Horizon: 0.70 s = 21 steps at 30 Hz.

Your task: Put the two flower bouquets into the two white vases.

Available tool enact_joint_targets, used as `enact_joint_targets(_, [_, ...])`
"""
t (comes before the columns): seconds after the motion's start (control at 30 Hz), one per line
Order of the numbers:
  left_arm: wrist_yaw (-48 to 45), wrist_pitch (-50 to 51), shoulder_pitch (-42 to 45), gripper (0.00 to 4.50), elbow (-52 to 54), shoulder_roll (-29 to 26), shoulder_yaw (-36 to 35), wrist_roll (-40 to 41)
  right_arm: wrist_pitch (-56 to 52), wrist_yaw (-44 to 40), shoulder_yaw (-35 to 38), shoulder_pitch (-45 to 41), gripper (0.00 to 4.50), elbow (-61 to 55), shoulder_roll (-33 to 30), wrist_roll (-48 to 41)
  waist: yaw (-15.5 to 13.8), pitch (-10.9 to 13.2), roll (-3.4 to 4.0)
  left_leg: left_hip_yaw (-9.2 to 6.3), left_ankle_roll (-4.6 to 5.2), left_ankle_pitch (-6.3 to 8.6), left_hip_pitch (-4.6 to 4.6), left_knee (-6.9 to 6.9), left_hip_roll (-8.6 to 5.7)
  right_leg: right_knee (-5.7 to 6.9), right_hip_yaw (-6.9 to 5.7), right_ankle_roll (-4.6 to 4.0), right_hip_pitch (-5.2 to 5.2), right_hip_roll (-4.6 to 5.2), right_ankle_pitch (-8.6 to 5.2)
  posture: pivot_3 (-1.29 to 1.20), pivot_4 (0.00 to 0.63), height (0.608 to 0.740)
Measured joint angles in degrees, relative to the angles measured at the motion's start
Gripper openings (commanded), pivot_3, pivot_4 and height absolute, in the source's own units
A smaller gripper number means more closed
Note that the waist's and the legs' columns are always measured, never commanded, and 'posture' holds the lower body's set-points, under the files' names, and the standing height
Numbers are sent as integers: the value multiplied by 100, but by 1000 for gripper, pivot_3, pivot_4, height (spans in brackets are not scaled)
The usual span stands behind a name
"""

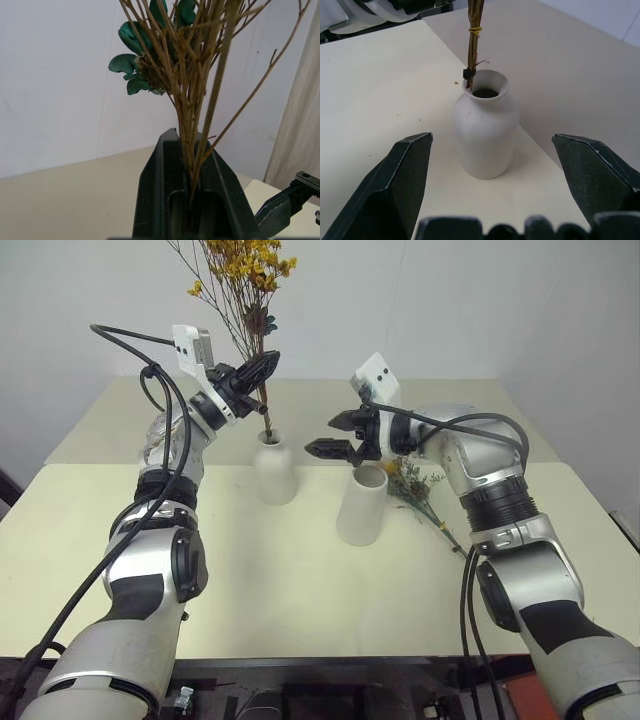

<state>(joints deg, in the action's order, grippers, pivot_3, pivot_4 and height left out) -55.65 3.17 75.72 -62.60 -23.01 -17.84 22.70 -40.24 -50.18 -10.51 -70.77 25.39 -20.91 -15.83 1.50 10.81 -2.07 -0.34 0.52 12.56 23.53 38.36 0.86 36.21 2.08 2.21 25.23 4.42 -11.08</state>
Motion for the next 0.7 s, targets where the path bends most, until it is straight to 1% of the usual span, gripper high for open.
enact_joint_targets(0.23, [59, 27, 59, 29, -139, -15, -28, -31, 17, -46, 21, -1, 4500, 53, 32, 50, 69, 0, 0, -1, 0, 0, 4, -1, 0, 0, 0, 4, 0, 1, 4, 0, 150, 740])
enact_joint_targets(0.53, [245, -421, 56, 29, -369, 39, 153, -436, 60, -41, 69, -1, 4500, 125, 122, 110, 105, 0, 0, -1, 0, 0, 4, -2, 0, 0, 0, 3, 2, 0, 6, 0, 150, 740])
enact_joint_targets(0.7, [328, -552, 46, 29, -464, 43, 172, -494, 84, -45, 70, -16, 4500, 179, 139, 120, 103, 0, 0, -1, 0, 0, 4, -2, 0, 0, 0, 4, 2, 1, 6, 0, 150, 740])
